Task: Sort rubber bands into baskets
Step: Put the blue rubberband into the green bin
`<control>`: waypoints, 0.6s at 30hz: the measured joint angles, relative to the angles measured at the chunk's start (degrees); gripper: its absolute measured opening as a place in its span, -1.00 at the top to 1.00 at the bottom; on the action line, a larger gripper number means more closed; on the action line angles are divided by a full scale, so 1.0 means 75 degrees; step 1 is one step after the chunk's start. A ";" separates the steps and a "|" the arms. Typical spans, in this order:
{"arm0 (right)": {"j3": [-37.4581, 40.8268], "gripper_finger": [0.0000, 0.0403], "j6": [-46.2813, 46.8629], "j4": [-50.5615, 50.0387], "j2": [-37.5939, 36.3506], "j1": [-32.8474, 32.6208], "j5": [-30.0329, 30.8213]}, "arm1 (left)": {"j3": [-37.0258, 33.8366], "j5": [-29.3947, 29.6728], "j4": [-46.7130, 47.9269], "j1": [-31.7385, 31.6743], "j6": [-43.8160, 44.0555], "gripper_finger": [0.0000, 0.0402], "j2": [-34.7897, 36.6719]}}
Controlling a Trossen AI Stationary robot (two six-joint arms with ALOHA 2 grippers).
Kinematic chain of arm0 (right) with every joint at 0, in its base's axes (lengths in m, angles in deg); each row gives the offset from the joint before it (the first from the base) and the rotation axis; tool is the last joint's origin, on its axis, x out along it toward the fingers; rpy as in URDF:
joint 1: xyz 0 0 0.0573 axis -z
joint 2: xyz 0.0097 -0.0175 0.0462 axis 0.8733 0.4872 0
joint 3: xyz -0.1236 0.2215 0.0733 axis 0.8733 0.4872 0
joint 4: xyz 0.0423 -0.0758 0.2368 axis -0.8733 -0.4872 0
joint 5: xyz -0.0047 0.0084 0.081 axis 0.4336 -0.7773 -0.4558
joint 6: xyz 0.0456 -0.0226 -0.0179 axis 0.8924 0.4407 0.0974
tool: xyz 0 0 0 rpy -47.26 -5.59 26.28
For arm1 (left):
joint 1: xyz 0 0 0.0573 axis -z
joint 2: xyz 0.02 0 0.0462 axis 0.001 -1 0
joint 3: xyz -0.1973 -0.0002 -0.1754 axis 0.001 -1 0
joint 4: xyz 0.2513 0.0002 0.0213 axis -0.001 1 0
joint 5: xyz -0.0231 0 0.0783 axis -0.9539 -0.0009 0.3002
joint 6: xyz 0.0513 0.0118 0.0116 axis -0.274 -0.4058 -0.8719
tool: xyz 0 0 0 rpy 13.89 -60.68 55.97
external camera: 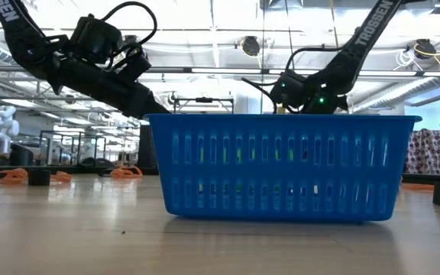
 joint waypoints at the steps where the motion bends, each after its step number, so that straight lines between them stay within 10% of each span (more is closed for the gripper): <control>1: 0.0000 0.74 -0.0011 0.0002 -0.0003 0.0000 -0.0009 | 0.0000 0.0000 0.0000 0.0000 0.0000 0.12 0.0000; 18: 0.0023 1.00 -0.0323 0.0017 -0.1710 -0.0318 0.0541 | 0.0003 0.0000 0.0211 0.0000 -0.0006 0.12 0.0000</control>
